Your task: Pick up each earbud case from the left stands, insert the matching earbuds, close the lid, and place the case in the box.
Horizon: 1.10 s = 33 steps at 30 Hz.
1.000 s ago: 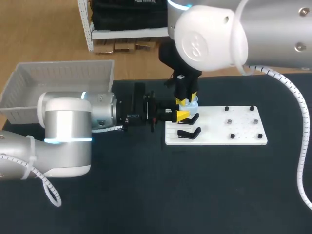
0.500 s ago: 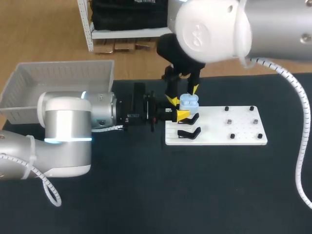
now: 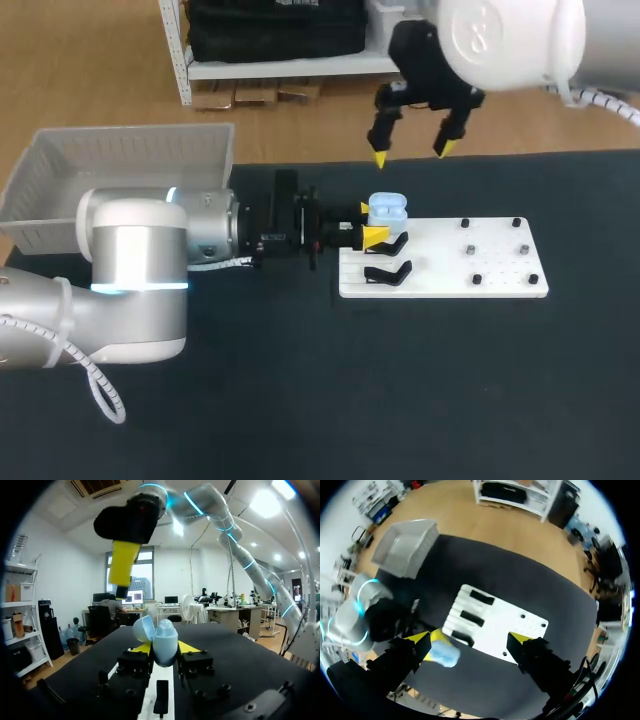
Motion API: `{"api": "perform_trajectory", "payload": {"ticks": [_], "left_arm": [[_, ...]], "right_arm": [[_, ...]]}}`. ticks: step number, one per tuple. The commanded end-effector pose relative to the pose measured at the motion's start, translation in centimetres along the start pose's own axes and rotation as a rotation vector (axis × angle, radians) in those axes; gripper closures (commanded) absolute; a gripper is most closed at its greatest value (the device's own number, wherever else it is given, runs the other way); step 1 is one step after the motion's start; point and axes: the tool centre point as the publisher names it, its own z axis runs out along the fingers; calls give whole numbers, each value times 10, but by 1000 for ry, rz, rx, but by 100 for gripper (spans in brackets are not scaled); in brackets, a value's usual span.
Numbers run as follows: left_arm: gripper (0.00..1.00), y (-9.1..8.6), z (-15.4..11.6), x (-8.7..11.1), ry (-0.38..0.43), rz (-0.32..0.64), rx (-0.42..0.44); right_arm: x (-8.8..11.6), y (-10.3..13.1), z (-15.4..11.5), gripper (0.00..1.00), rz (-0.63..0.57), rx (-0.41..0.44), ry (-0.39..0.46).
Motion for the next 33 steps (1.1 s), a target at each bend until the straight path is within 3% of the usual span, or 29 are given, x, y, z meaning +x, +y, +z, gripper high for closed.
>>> {"api": "perform_trajectory", "payload": {"ticks": [1, 6, 23, 29, 33], "left_arm": [[100, 0, 0, 1, -2, 1, -2], [100, 0, 0, 1, -2, 1, -2], [100, 0, 0, 1, -2, 1, -2], [100, 0, 0, 1, -2, 1, -2], [100, 0, 0, 1, -2, 1, -2]], "right_arm": [[-9, -11, 14, 0, 23, 4, 15], [-8, -19, 27, 0, 43, 8, 44], [44, -3, 24, 0, -19, -38, 175], [36, -1, 5, 0, -21, -63, 60], [26, 3, -4, 0, -31, -62, 27]]}}
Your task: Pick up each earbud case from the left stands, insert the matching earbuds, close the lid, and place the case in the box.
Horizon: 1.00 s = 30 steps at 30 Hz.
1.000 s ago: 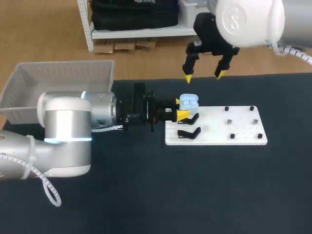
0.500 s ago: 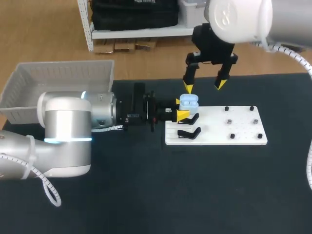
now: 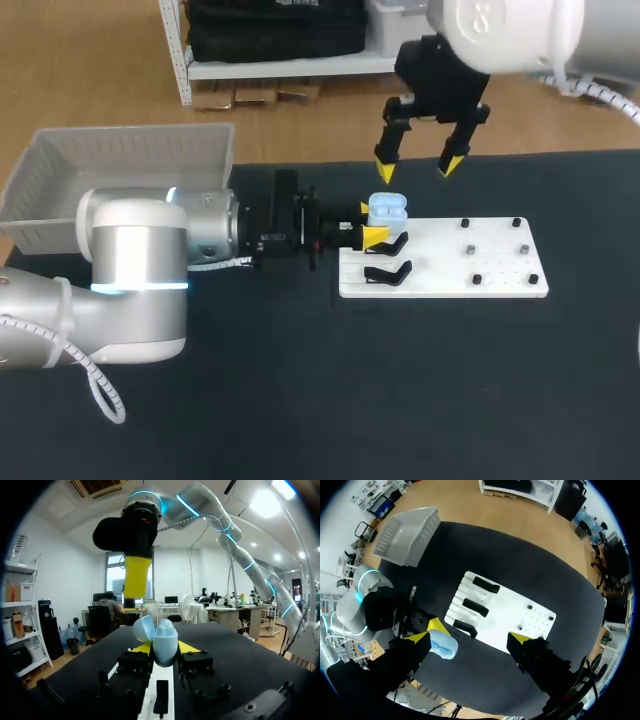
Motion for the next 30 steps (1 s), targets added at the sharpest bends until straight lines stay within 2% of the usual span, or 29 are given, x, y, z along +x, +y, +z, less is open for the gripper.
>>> {"api": "perform_trajectory", "payload": {"ticks": [1, 7, 13, 19, 30], "left_arm": [[100, 0, 0, 0, -2, 1, -3], [100, 0, 0, 0, -2, 1, -3], [100, 0, 0, 0, -2, 1, -3], [100, 0, 0, 0, -2, 1, -3], [100, 0, 0, 0, -2, 1, -3]], "right_arm": [[5, 1, -8, 0, 2, 9, -59], [-16, -11, 9, 0, 40, 39, -62], [-22, -26, 28, 0, 83, 43, -29], [-7, -28, 33, 0, 87, 40, 6], [33, -10, 24, 0, 48, -21, 80]]}}
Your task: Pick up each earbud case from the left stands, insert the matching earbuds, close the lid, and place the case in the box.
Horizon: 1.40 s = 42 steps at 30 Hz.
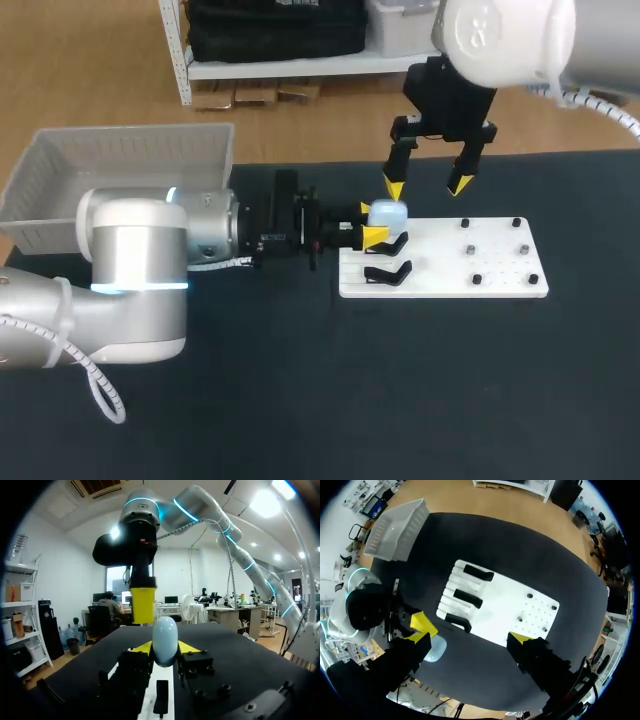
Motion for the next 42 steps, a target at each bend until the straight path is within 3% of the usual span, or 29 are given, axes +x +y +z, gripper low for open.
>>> {"api": "perform_trajectory", "payload": {"ticks": [1, 5, 9, 12, 21, 27, 33, 42], "left_arm": [[100, 0, 0, 0, -2, 1, -3], [100, 0, 0, 0, -2, 1, -3], [100, 0, 0, 0, -2, 1, -3], [100, 3, -15, -10, 15, 14, -29], [100, 14, -113, -66, 189, 108, -212], [100, 39, -178, -78, 322, 97, -329], [100, 81, -243, -58, 453, -8, -456], [100, 148, -309, -4, 468, -222, -555]], "right_arm": [[17, 4, -1, 0, -13, -15, -5], [15, 4, -18, 0, -17, -22, -113], [15, 2, -54, 0, -57, -59, -271], [22, 0, -70, 0, -78, -100, -336], [25, -4, -77, 0, -77, -125, -356], [25, -4, -77, 0, -77, -125, -356], [25, -4, -77, 0, -77, -125, -356], [25, -4, -77, 0, -77, -125, -356]]}}
